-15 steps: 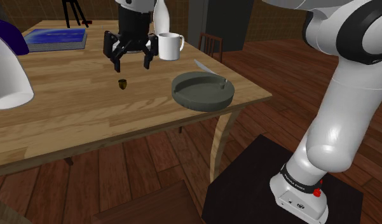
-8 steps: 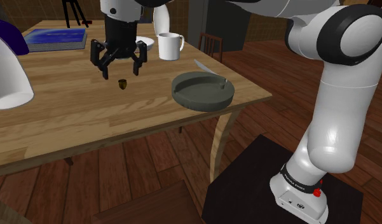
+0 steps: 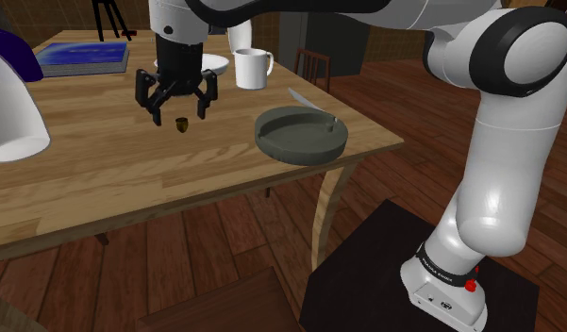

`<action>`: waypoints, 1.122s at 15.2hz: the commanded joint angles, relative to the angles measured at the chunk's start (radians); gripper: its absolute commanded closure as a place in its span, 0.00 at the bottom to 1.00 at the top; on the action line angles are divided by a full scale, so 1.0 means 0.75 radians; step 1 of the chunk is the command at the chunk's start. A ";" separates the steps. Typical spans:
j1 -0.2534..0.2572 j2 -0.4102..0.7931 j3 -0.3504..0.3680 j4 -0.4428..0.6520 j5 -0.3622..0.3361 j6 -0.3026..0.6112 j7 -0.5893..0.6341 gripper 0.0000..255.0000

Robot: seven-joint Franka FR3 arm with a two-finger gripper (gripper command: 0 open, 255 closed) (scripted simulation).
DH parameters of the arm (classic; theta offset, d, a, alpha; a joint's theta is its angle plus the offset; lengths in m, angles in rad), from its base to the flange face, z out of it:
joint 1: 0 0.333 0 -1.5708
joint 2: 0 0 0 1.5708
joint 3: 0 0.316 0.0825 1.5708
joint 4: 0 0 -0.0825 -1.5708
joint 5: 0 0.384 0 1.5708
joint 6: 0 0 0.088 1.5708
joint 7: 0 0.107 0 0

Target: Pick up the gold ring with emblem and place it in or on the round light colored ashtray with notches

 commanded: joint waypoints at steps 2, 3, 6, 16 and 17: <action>0.000 0.000 0.000 0.000 0.000 0.000 0.000 0.00; 0.000 0.000 0.000 0.000 0.000 0.000 0.000 1.00; 0.000 0.000 0.000 0.000 0.000 0.000 0.000 1.00; 0.019 0.026 0.001 0.107 -0.015 -0.084 0.004 1.00; 0.024 0.034 0.002 0.136 -0.019 -0.106 0.005 1.00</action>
